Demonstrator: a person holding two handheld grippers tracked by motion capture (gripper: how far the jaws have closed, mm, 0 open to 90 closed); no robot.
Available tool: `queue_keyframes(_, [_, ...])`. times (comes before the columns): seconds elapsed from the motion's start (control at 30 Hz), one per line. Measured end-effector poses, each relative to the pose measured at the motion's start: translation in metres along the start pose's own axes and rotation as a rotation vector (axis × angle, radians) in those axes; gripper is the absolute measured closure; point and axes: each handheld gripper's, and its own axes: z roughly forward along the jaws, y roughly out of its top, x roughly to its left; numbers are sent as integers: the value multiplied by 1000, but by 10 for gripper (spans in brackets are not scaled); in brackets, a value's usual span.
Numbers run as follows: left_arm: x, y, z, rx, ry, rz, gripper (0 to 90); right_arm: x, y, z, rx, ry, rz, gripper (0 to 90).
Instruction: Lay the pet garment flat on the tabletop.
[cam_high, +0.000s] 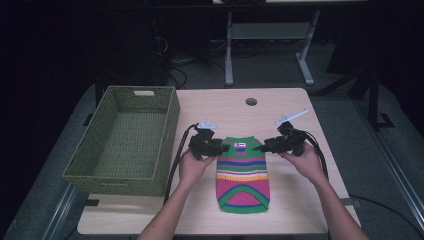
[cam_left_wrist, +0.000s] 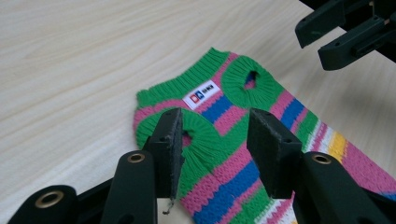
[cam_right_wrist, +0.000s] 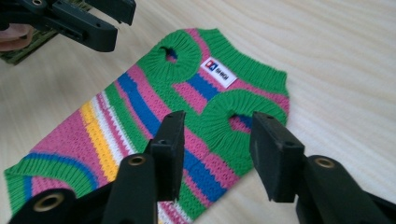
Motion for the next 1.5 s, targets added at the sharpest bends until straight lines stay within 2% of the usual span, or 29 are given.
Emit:
queue_keyframes(0.23, [-12, -8, 0, 34, -12, 42, 454, 6, -10, 0, 19, 15, -18, 455])
queue_keyframes(0.37, [-18, -12, -1, 54, -14, 68, 402, 11, -17, 2, 27, 23, -16, 452])
queue_keyframes(0.47, [-23, -16, -2, 68, -17, 89, 398, 14, -21, 6, 44, 26, -32, 452])
queue_keyframes(0.63, [-25, -24, -5, 79, -30, 102, 432, 23, -28, 9, 64, 29, -48, 468])
queue_keyframes(0.73, [-26, -29, -7, 80, -39, 96, 445, 29, -32, 10, 75, 36, -77, 493])
queue_keyframes(0.97, [-36, -38, -13, 92, -54, 125, 491, 44, -45, 7, 83, 45, -105, 565])
queue_keyframes(1.17, [-41, -48, -18, 92, -72, 134, 524, 54, -57, 3, 68, 40, -127, 628])
queue_keyframes(1.3, [-45, -53, -23, 71, -84, 129, 551, 59, -65, 0, 49, 39, -122, 652])
queue_keyframes(1.43, [-49, -59, -25, 81, -100, 154, 601, 65, -72, -1, 26, 39, -116, 693])
queue_keyframes(1.5, [-51, -61, -25, 96, -103, 151, 615, 67, -75, -1, 31, 34, -113, 707])
